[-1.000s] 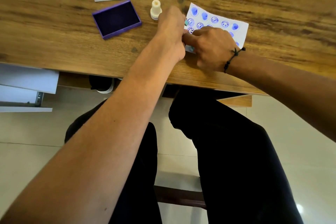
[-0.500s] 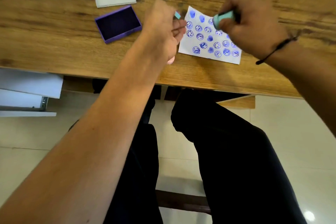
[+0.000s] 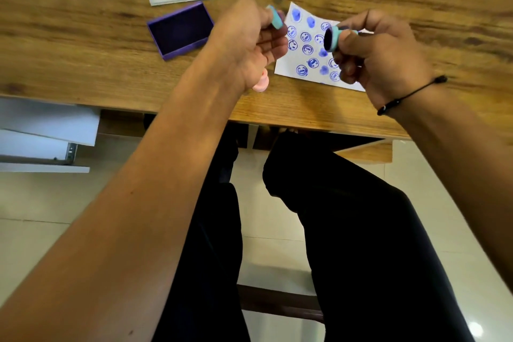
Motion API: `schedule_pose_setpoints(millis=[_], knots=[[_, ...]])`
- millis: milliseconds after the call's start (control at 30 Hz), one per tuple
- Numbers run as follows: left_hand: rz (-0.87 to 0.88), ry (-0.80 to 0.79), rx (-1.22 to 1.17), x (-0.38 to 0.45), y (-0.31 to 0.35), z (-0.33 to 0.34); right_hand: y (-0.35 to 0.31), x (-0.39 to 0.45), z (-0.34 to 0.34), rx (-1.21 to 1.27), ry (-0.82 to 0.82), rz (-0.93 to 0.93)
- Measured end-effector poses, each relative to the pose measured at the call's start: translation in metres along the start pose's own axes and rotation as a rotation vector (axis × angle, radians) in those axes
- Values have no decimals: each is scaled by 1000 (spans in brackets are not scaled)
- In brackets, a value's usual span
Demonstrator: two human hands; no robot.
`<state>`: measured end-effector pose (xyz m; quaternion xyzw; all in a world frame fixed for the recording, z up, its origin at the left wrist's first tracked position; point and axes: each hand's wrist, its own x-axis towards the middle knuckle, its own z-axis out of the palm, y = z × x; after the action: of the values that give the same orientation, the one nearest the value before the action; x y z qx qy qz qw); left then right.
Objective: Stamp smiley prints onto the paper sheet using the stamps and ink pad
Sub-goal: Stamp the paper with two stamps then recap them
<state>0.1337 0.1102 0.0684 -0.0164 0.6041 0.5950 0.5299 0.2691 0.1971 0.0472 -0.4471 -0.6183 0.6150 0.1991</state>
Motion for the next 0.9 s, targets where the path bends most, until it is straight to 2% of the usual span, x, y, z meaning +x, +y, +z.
schedule_pose_setpoints(millis=[600,700,900], knots=[[117,-34,250,-24,-9,-26,17,-32,19,250,45,94],[115,-46,254,-28,-12,-29,15,-38,25,241,81,54],[59,-137,228,-33,-15,-30,1,-42,41,80,15,-128]])
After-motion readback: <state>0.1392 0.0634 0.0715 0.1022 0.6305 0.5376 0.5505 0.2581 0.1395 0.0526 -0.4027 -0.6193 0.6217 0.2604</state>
